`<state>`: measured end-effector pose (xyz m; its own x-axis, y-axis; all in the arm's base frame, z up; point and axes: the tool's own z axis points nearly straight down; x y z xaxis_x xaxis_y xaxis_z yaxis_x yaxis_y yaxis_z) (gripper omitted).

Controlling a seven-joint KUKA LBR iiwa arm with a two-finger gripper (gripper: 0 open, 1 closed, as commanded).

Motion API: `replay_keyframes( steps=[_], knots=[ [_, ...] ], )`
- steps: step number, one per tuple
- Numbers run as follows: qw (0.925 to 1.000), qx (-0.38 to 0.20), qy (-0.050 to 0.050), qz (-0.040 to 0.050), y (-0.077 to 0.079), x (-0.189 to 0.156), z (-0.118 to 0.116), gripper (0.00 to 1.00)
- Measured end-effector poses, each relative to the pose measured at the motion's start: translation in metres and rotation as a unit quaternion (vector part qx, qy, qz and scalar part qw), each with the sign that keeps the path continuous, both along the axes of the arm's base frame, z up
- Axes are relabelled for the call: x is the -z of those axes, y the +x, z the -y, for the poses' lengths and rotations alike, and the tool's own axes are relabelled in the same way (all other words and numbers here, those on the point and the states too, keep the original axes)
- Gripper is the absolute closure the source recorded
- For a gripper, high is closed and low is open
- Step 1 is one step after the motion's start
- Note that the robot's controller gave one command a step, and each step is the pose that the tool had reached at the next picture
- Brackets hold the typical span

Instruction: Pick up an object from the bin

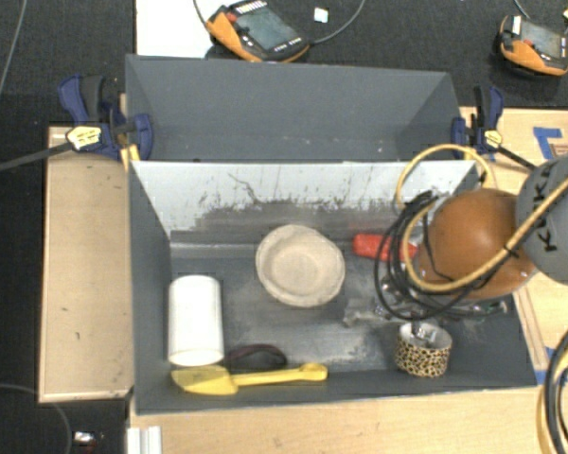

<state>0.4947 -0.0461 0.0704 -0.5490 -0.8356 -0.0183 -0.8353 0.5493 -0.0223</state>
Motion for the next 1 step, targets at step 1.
replay_keyframes(
  steps=[1],
  knots=[
    [0.9684, 0.249, 0.005, -0.0014, -0.0074, 0.0000, 0.0175, 0.00]
  ],
)
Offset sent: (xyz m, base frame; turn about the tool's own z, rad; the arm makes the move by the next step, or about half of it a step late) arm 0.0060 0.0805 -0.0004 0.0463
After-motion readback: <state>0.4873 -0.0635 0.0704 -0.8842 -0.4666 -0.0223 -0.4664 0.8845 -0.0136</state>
